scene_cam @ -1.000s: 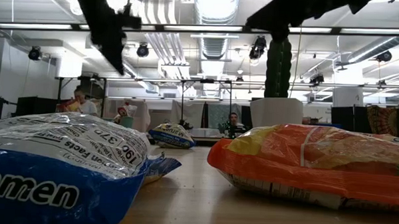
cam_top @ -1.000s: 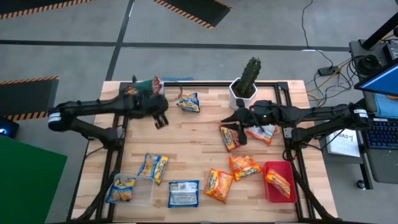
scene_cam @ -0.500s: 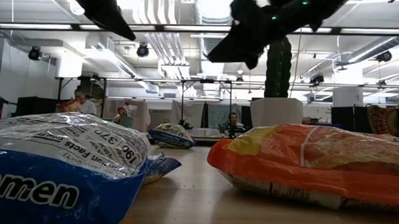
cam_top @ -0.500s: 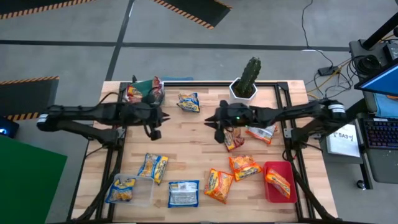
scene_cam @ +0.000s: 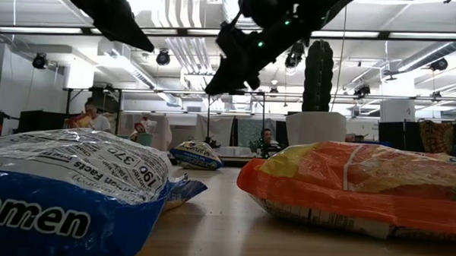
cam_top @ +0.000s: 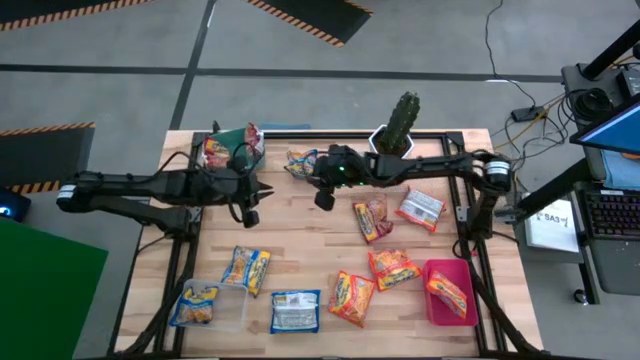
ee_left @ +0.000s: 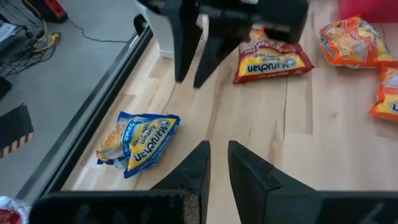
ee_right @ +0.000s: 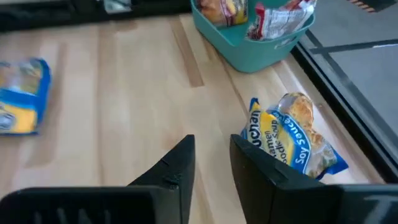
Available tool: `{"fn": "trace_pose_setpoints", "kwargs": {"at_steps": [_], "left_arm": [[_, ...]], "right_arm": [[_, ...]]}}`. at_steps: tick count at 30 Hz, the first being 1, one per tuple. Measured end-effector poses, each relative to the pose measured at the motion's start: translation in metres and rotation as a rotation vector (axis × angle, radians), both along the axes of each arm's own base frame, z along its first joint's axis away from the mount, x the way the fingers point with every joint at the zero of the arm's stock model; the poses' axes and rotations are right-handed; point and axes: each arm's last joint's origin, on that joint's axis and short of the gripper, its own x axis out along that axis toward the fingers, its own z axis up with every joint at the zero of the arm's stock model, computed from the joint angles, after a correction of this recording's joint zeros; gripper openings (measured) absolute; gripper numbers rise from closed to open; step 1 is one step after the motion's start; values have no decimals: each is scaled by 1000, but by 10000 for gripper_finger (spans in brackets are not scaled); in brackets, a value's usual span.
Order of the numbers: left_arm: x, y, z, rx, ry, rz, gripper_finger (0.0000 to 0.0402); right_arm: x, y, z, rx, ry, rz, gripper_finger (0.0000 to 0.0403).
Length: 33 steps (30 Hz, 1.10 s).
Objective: Sort Maruchan noodles
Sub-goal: Put the top blue noodle pack into the transparent bin
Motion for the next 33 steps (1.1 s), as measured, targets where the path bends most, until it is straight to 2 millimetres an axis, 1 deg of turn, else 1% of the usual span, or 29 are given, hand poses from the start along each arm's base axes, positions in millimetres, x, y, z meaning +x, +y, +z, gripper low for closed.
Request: {"fn": "trace_pose_setpoints", "kwargs": {"at_steps": [3, 7, 11, 14, 19, 24, 27, 31, 33], "left_arm": [[0, 1, 0, 26, 4, 7, 39], [-1, 1, 1, 61, 10, 11, 39], [0, 1, 1, 118, 28, -19, 39], [-1, 3, 3, 181, 39, 3, 39], [-1, 4, 2, 217, 51, 34, 39], [-1, 4, -10, 211, 65, 36, 39], [0, 4, -11, 213, 46, 37, 39], [1, 4, -13, 218, 42, 34, 39], [1, 4, -14, 219, 38, 34, 39]], "right_arm": [[11, -7, -9, -33, 38, 5, 124], [21, -14, -25, -114, 103, -7, 178], [31, -19, -34, -199, 144, -72, 227], [39, -23, -40, -188, 146, -87, 248], [51, -34, -50, -123, 133, -152, 260], [56, -41, -60, -101, 147, -187, 260], [58, -43, -64, -106, 148, -200, 260], [59, -44, -79, -109, 183, -208, 258], [60, -46, -87, -134, 209, -243, 256]]}}
